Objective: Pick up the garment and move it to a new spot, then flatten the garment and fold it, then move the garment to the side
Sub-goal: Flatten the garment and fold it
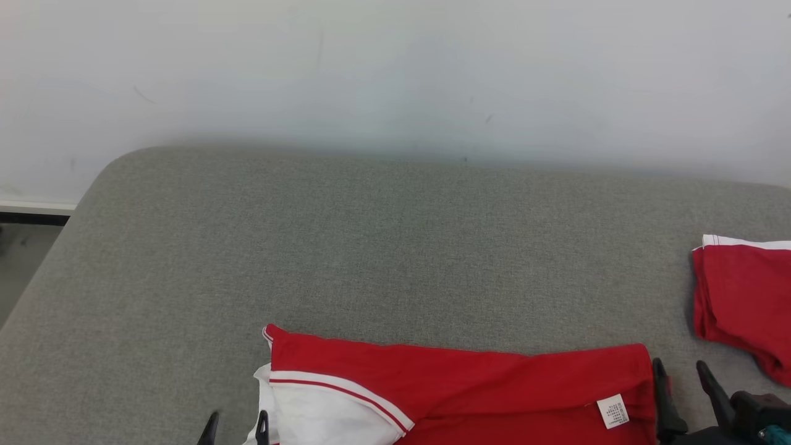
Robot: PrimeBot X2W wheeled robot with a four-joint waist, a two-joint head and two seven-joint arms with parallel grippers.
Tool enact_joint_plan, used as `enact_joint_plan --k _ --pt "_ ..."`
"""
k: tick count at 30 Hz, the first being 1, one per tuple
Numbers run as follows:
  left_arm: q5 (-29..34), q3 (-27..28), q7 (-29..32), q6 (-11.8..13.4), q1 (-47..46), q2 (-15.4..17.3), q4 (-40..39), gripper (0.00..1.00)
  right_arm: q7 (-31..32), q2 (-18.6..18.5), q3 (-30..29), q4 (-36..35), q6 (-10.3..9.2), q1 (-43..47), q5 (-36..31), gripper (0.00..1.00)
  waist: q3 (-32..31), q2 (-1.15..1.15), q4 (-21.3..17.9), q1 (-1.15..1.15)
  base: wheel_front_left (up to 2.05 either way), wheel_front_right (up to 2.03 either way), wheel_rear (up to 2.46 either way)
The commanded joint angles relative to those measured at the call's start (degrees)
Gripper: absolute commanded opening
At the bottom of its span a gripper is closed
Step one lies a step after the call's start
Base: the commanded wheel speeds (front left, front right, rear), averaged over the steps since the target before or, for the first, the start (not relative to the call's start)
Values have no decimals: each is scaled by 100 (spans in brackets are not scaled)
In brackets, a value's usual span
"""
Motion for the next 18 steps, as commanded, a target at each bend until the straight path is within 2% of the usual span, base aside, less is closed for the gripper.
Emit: enact_joint_plan --k 1,18 --pt "-23 -25 -18 18 -73 -5 -76 100 -23 48 34 8 -16 68 -26 100 3 0 -9 0 0 0 0" --pt "-77 -204 -17 -8 -206 -5 -87 100 -24 -15 635 1091 -16 -278 302 100 48 0 -67 0 0 0 0"
